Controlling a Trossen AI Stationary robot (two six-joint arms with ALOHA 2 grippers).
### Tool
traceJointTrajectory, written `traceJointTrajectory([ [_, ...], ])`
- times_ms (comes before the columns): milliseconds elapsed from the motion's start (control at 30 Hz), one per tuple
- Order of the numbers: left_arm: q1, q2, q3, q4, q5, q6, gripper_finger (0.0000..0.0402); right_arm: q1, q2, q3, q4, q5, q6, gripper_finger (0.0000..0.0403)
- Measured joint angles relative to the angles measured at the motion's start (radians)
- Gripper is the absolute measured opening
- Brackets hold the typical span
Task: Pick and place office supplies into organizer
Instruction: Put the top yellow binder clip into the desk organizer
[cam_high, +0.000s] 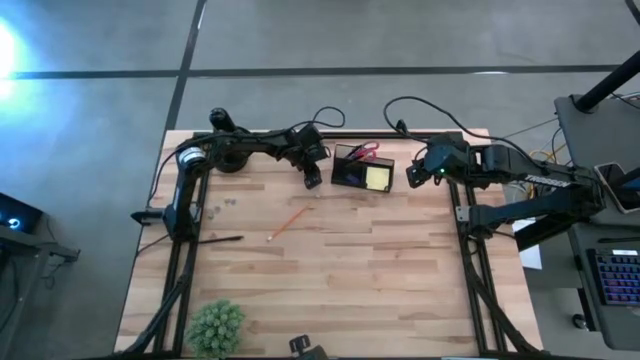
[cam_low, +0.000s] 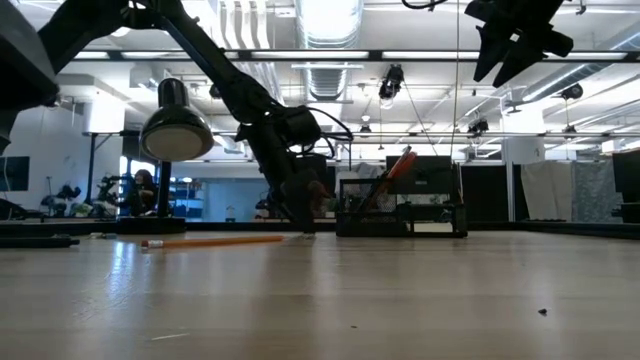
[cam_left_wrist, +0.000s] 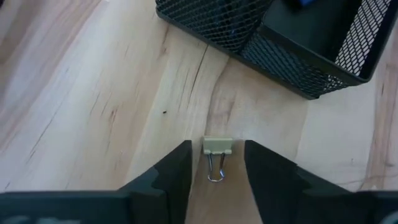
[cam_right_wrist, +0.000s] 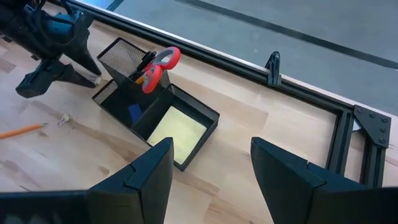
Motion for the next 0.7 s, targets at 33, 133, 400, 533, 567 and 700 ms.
traceJointTrajectory([
  [33, -0.002, 0.002, 0.0, 0.0, -0.003, 0.01, 0.0119, 0.0, 0.0, 0.0, 0.0, 0.0, 0.0, 0.0206],
  [133, -0.007, 0.002, 0.0, 0.001, -0.026, 0.018, 0.0096, 0.0, 0.0, 0.0, -0.001, 0.0, 0.0, 0.0206],
  [400, -0.014, 0.003, 0.0, 0.002, -0.056, 0.016, 0.0065, 0.0, 0.0, 0.0, -0.002, 0.0, 0.0, 0.0206],
  [533, -0.014, 0.003, 0.0, 0.002, -0.061, 0.016, 0.005, 0.0, 0.0, 0.0, -0.003, 0.0, 0.0, 0.0206],
  [567, -0.014, 0.003, 0.0, 0.002, -0.064, 0.016, 0.0046, 0.0, 0.0, 0.0, -0.004, 0.0, 0.0, 0.0206],
  [700, -0.014, 0.004, 0.012, -0.003, -0.073, 0.015, 0.0026, 0.0, 0.0, 0.0, -0.005, 0.0, 0.0, 0.0206],
])
